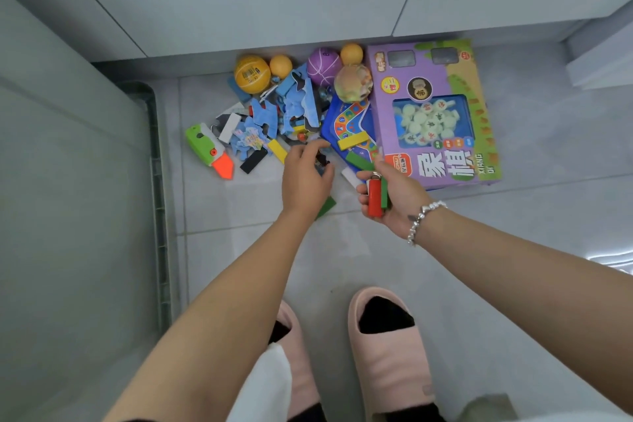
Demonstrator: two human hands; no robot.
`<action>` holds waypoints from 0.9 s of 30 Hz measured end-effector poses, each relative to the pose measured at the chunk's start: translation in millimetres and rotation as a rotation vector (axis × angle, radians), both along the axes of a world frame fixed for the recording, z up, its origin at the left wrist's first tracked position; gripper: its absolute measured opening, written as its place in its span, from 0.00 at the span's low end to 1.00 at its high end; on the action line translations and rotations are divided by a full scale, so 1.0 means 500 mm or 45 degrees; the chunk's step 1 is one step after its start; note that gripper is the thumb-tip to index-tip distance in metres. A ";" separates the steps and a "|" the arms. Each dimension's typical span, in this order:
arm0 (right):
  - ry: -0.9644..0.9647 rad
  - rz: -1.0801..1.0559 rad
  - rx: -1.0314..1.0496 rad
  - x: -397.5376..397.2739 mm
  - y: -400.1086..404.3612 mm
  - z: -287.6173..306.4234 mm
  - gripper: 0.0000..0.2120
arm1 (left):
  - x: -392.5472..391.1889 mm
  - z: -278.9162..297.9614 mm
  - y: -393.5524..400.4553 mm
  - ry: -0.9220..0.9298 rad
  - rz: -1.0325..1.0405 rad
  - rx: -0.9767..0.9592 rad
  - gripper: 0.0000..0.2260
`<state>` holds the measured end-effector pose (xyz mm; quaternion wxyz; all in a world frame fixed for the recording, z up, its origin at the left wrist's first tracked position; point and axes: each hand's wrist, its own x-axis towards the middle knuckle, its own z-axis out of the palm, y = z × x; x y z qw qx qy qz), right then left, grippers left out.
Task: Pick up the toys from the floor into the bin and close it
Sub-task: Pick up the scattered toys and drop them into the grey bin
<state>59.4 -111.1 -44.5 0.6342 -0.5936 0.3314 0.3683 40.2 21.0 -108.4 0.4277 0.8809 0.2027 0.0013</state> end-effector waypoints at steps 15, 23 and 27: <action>0.027 -0.046 0.047 0.011 0.010 0.011 0.18 | 0.057 0.004 0.016 0.226 0.177 0.254 0.17; 0.044 -0.050 0.023 0.008 0.008 0.008 0.20 | 0.063 0.014 0.040 0.248 0.024 0.333 0.11; 0.034 -0.048 0.025 0.011 0.009 0.008 0.19 | 0.057 0.023 0.038 0.194 0.141 0.174 0.08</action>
